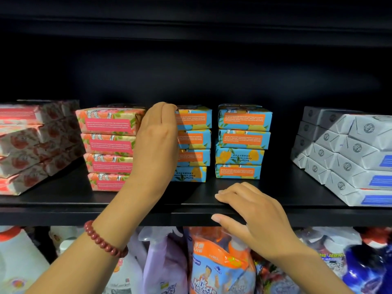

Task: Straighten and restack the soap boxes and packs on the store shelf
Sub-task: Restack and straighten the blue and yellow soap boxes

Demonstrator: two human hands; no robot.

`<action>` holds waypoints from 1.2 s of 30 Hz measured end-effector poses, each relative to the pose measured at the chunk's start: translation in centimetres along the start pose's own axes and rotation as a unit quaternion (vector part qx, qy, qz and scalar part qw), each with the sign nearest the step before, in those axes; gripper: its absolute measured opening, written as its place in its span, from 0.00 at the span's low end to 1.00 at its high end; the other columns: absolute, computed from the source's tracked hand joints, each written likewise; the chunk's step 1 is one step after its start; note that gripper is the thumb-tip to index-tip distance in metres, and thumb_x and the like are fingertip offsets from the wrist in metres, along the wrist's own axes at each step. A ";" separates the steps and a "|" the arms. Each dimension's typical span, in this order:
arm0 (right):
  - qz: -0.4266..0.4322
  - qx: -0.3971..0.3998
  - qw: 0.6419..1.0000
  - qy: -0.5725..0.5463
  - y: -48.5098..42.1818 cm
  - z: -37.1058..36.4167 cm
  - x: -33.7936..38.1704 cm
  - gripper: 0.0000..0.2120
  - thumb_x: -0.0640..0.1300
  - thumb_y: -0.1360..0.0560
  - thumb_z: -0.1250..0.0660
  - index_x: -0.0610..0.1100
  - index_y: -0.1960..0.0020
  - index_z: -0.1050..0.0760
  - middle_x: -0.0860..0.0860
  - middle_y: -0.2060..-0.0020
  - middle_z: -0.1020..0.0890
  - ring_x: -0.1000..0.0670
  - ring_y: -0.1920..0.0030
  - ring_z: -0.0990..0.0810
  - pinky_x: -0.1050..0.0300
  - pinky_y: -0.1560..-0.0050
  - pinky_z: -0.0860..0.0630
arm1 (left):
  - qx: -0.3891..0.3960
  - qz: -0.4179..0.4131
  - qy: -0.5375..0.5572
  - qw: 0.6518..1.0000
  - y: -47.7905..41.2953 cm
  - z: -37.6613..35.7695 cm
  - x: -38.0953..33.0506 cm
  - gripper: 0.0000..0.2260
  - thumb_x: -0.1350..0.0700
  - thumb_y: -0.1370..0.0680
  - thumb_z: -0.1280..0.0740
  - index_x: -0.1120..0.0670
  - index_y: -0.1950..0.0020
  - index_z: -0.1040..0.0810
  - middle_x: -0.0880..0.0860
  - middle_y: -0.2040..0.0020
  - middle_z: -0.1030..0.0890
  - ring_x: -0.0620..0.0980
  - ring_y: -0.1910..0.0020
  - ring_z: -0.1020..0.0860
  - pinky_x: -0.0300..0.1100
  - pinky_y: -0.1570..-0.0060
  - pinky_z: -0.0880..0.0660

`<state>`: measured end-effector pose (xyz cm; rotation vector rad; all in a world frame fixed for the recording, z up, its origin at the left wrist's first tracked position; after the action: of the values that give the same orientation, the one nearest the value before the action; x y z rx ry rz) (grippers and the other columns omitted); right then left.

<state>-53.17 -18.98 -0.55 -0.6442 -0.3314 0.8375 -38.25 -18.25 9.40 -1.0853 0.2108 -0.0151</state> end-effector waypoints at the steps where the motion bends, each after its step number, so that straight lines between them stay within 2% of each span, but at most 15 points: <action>1: 0.000 0.005 1.000 -0.002 0.0 0.0 0.0 0.22 0.61 0.28 0.43 0.48 0.49 0.19 0.57 0.56 0.19 0.56 0.55 0.20 0.64 0.66 0.23 | 0.006 0.008 -0.002 1.000 0.0 -0.1 0.1 0.18 0.73 0.32 0.31 0.66 0.43 0.27 0.64 0.48 0.23 0.62 0.49 0.23 0.50 0.51 0.25; 3: 0.001 0.017 1.000 -0.015 0.0 -0.1 0.0 0.21 0.61 0.27 0.41 0.48 0.48 0.19 0.57 0.55 0.19 0.56 0.54 0.20 0.63 0.64 0.23 | 0.019 0.018 -0.016 1.000 0.2 -0.4 0.2 0.21 0.71 0.30 0.31 0.65 0.38 0.28 0.64 0.42 0.25 0.62 0.42 0.26 0.50 0.43 0.28; 5: -0.010 0.027 0.998 -0.055 0.0 -0.2 -0.4 0.20 0.61 0.27 0.38 0.48 0.45 0.21 0.58 0.52 0.20 0.58 0.49 0.23 0.63 0.57 0.24 | 0.006 0.000 -0.024 1.000 0.9 0.2 -0.2 0.22 0.69 0.29 0.32 0.66 0.35 0.29 0.64 0.36 0.28 0.63 0.35 0.30 0.50 0.36 0.33; 7: -0.028 0.014 0.992 -0.121 -0.3 0.4 -1.0 0.18 0.59 0.27 0.35 0.48 0.44 0.22 0.59 0.49 0.21 0.60 0.46 0.26 0.62 0.49 0.27 | -0.037 -0.043 -0.002 0.998 2.3 1.5 -0.8 0.18 0.68 0.27 0.34 0.65 0.37 0.28 0.64 0.37 0.27 0.62 0.35 0.30 0.47 0.34 0.35; 10: -0.026 -0.140 0.984 -0.107 -1.7 4.7 -2.3 0.15 0.51 0.28 0.32 0.42 0.46 0.21 0.52 0.49 0.20 0.53 0.45 0.24 0.61 0.43 0.29 | 0.002 -0.079 0.068 0.995 5.6 1.2 -1.4 0.14 0.57 0.24 0.36 0.61 0.41 0.24 0.57 0.44 0.22 0.55 0.43 0.25 0.38 0.41 0.34; 12: -0.028 -0.221 0.974 -0.047 -3.0 7.4 -3.4 0.14 0.46 0.28 0.31 0.39 0.46 0.22 0.47 0.48 0.21 0.49 0.44 0.25 0.62 0.40 0.32 | 0.066 -0.074 0.100 0.990 7.7 -0.2 -1.4 0.13 0.51 0.24 0.38 0.58 0.47 0.21 0.53 0.51 0.19 0.53 0.51 0.22 0.38 0.50 0.30; 15: -0.057 -0.206 0.977 0.020 -6.0 8.4 -5.6 0.21 0.46 0.27 0.30 0.38 0.38 0.27 0.44 0.41 0.24 0.45 0.38 0.29 0.59 0.37 0.37 | 0.120 -0.087 0.074 0.986 9.6 -2.0 -1.4 0.15 0.47 0.24 0.40 0.56 0.55 0.19 0.49 0.59 0.19 0.51 0.59 0.20 0.42 0.61 0.27; 17: -0.090 -0.146 0.984 0.048 -7.7 7.3 -7.1 0.25 0.50 0.27 0.31 0.39 0.34 0.31 0.45 0.40 0.27 0.46 0.37 0.32 0.55 0.39 0.35 | 0.113 -0.096 0.059 0.987 9.9 -2.3 -1.4 0.16 0.47 0.24 0.40 0.55 0.59 0.19 0.49 0.61 0.19 0.51 0.62 0.20 0.44 0.67 0.24; 20: -0.115 -0.117 0.984 0.067 -8.6 5.8 -8.2 0.24 0.51 0.27 0.31 0.41 0.37 0.32 0.46 0.45 0.28 0.48 0.42 0.33 0.57 0.48 0.35 | 0.107 -0.096 0.063 0.988 9.9 -2.3 -1.2 0.16 0.47 0.23 0.40 0.55 0.61 0.19 0.49 0.62 0.19 0.50 0.63 0.20 0.44 0.70 0.24; 24: -0.088 -0.198 0.976 0.019 -7.9 6.8 -7.2 0.21 0.47 0.31 0.27 0.40 0.43 0.29 0.46 0.48 0.27 0.49 0.45 0.33 0.60 0.50 0.36 | 0.110 -0.096 0.061 0.987 9.9 -2.4 -1.2 0.16 0.47 0.24 0.40 0.54 0.60 0.19 0.48 0.62 0.19 0.50 0.63 0.20 0.43 0.70 0.24; 28: -0.029 -0.274 0.959 0.064 -6.2 7.9 -5.1 0.17 0.38 0.33 0.27 0.36 0.48 0.27 0.41 0.50 0.24 0.43 0.48 0.28 0.50 0.50 0.28 | 0.132 -0.073 0.071 0.986 9.9 -2.4 -1.0 0.17 0.43 0.24 0.41 0.52 0.59 0.18 0.46 0.61 0.19 0.48 0.61 0.20 0.41 0.68 0.24; 30: 0.012 -0.313 0.947 0.072 -4.6 8.4 -4.0 0.14 0.37 0.32 0.30 0.33 0.49 0.26 0.39 0.51 0.23 0.42 0.48 0.27 0.53 0.48 0.30 | 0.140 -0.024 0.114 0.983 9.6 -2.3 -0.3 0.18 0.39 0.25 0.42 0.49 0.54 0.18 0.43 0.58 0.18 0.43 0.58 0.20 0.40 0.64 0.24; 32: 0.066 -0.344 0.934 0.067 -2.8 8.8 -2.6 0.12 0.36 0.31 0.32 0.34 0.49 0.27 0.37 0.52 0.22 0.42 0.48 0.27 0.58 0.45 0.32 | 0.123 0.065 0.243 0.960 9.0 -2.0 0.9 0.16 0.37 0.28 0.39 0.45 0.51 0.19 0.39 0.56 0.18 0.38 0.55 0.20 0.37 0.59 0.23; 34: 0.123 -0.357 0.925 0.052 -1.5 8.8 -1.0 0.09 0.37 0.27 0.35 0.37 0.48 0.29 0.38 0.52 0.22 0.42 0.48 0.27 0.57 0.43 0.32 | 0.101 0.156 0.393 0.901 8.1 -2.3 1.6 0.12 0.38 0.30 0.34 0.42 0.52 0.20 0.40 0.56 0.17 0.39 0.57 0.19 0.34 0.59 0.23; 36: 0.164 -0.355 0.920 0.035 -0.9 8.5 0.5 0.07 0.39 0.24 0.38 0.38 0.48 0.30 0.41 0.50 0.25 0.43 0.47 0.27 0.53 0.43 0.30 | 0.112 0.217 0.493 0.835 6.9 -3.1 1.6 0.12 0.39 0.29 0.34 0.44 0.57 0.17 0.45 0.59 0.16 0.43 0.60 0.17 0.34 0.63 0.23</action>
<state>-56.64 -15.73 6.52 -1.4367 -0.4754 1.0109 -37.90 -17.87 1.72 -0.6852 1.3574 -0.1909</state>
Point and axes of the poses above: each hand's wrist, its own y-axis away from the middle knuckle, its own z-axis out of the back of the hand, x = y × z, the point moved 9 cm from there along -y, towards the middle knuckle
